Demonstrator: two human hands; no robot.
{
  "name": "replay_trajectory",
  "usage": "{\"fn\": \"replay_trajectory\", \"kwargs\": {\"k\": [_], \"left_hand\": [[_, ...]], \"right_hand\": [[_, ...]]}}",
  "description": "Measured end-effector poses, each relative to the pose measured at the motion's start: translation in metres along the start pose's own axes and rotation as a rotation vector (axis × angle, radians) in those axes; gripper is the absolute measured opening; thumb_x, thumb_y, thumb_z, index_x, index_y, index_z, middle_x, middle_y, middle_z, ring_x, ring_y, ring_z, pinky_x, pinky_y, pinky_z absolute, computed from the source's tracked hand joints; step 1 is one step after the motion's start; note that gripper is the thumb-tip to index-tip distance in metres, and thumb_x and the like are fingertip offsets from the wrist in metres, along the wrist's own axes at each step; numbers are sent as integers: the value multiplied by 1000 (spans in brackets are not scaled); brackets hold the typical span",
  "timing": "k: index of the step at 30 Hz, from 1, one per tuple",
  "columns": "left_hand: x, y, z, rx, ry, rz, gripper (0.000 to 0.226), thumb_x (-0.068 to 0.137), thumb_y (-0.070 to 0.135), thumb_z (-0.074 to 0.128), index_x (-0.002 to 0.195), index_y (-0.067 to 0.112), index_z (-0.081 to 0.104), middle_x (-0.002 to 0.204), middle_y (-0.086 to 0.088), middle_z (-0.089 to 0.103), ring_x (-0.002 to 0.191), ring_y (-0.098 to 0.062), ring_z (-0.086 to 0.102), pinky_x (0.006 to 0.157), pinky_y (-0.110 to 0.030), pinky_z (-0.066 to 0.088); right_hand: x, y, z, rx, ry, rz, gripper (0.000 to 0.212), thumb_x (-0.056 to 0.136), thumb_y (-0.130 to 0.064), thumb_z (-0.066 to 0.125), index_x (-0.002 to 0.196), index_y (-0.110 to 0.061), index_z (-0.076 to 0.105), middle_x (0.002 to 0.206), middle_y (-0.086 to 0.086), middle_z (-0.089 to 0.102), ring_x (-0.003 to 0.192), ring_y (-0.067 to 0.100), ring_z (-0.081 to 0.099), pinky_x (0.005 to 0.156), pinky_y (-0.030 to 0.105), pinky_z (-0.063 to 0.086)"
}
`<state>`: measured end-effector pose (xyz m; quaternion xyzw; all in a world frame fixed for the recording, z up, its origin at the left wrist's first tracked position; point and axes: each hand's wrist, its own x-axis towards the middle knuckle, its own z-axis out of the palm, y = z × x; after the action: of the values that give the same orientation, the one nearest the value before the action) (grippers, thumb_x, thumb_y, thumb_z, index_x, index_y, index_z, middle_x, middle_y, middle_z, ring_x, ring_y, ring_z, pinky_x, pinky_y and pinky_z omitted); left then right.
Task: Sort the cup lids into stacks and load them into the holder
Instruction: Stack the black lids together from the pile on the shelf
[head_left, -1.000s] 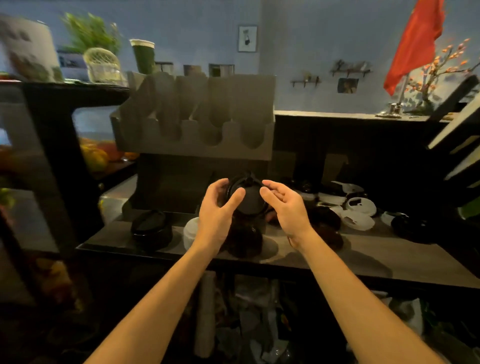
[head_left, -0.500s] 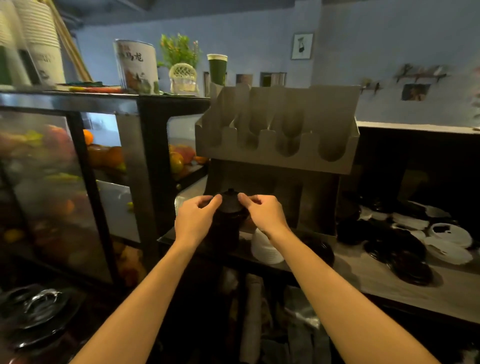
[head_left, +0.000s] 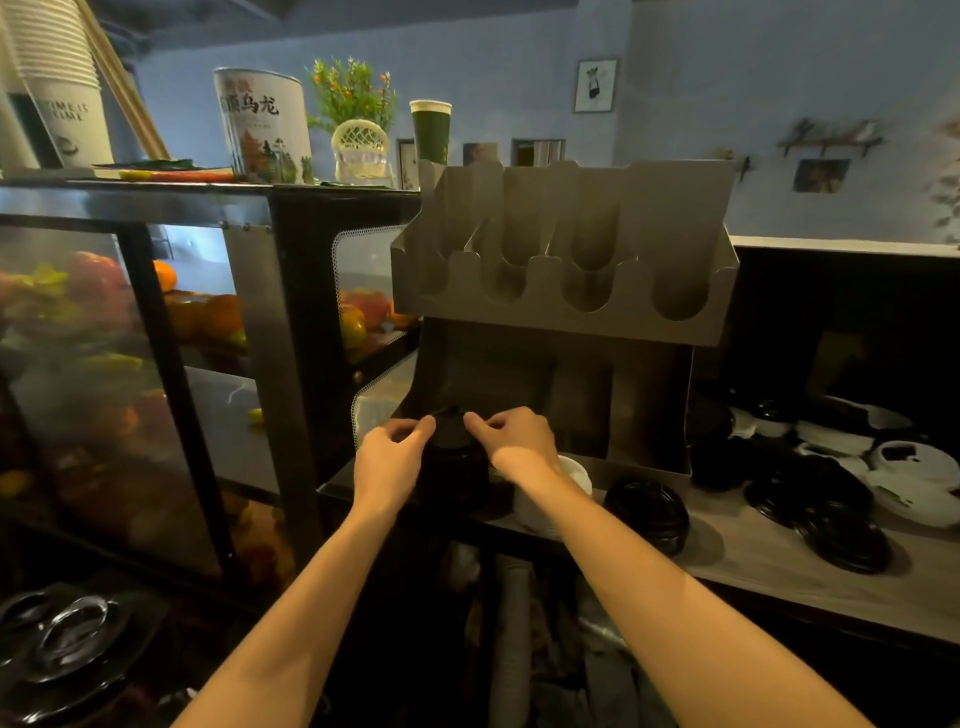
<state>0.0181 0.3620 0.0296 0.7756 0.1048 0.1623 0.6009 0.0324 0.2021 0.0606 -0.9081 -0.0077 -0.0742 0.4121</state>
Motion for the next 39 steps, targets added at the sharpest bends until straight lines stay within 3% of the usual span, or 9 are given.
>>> {"fn": "replay_trajectory", "kwargs": {"k": [4,7,11,14,21,27,31,36,39], "left_hand": [[5,-8,2,-56,-14,-43,41,94,46,67,122,17,71,108,2,71,104,-16,66,100,-43,54],[5,-11,3,-100,-12,-39,39,94,43,69,124,18,68,107,4,69,105,-15,65,100,-40,53],[5,-11,8,-88,-31,-18,30,92,41,71,115,22,73,104,5,70,103,-14,65,96,-39,55],[8,-15,9,-105,-23,-37,25,89,39,74,109,24,75,102,6,72,100,-13,67,96,-42,57],[12,-12,8,-170,-68,-127,20,85,34,78,102,26,74,105,-1,73,103,-21,68,98,-46,56],[7,-8,7,-181,-77,-147,31,92,42,69,119,27,68,121,1,66,115,-21,60,107,-47,49],[-1,0,8,-155,-93,-82,42,98,46,60,133,24,58,130,0,60,123,-21,55,110,-44,45],[-10,9,12,-103,-80,54,40,101,40,57,137,23,56,129,3,58,115,-13,53,93,-30,42],[-16,14,17,-38,-47,203,34,101,38,58,134,28,56,127,9,58,122,-10,53,100,-30,42]], "right_hand": [[4,1,5,-41,20,-2,47,96,-56,57,75,-17,73,67,2,67,69,15,66,67,31,53],[7,0,5,-49,-4,15,46,96,-54,58,82,-13,74,75,5,71,74,19,69,79,38,59],[11,0,0,-90,-71,32,31,97,-49,60,88,-21,71,87,2,72,85,19,69,86,40,58],[12,1,1,-109,-94,34,27,97,-46,61,82,-25,68,86,-1,71,87,17,68,86,38,57],[18,-6,-7,-132,-181,47,27,95,-41,66,100,-15,73,95,4,72,90,20,69,86,37,58],[6,-3,-7,-126,-108,-26,37,99,-52,54,103,-18,69,94,0,70,88,16,65,83,35,55],[-3,-4,-11,-102,-62,-52,37,101,-52,51,112,-21,68,93,-3,67,85,14,62,83,34,55],[-15,2,-21,-32,-43,-115,29,100,-45,56,117,-24,65,101,-6,66,91,11,60,88,36,55],[-20,13,-29,0,11,-163,25,99,-43,58,113,-26,68,99,-7,67,96,12,62,90,40,56]]}}
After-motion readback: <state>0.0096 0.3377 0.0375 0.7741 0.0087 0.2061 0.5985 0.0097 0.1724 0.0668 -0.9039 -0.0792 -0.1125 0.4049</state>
